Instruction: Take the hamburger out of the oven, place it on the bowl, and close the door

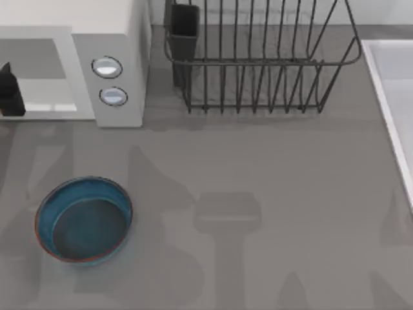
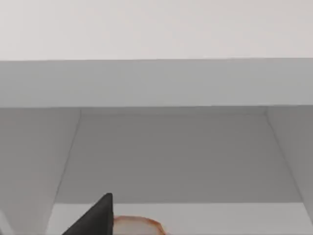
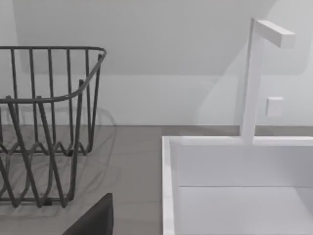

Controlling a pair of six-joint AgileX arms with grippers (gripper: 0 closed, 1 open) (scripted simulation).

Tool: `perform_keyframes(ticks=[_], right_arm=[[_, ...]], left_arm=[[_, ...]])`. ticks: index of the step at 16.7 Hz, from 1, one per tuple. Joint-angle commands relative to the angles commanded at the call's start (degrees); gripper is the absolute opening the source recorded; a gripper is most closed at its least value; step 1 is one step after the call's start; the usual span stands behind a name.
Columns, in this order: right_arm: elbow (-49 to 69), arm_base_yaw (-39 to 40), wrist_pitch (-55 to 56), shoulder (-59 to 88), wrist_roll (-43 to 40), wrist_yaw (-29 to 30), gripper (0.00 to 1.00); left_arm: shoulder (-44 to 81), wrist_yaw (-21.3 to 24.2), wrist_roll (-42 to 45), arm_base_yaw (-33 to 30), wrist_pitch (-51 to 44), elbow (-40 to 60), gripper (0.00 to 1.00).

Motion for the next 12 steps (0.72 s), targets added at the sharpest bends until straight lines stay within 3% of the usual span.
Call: perform_keyframes(ticks=[7, 12], right_arm=[[0.0, 0.0, 0.0, 0.0, 0.0, 0.0, 1.00], [0.0, 0.0, 0.0, 0.0, 0.0, 0.0, 1.00]], left_arm=[[36.3, 4.1, 1.6, 3.7, 17.7, 13.2, 1.00], [51.7, 5.9, 2.3, 5.3, 25.1, 18.8, 1.00]])
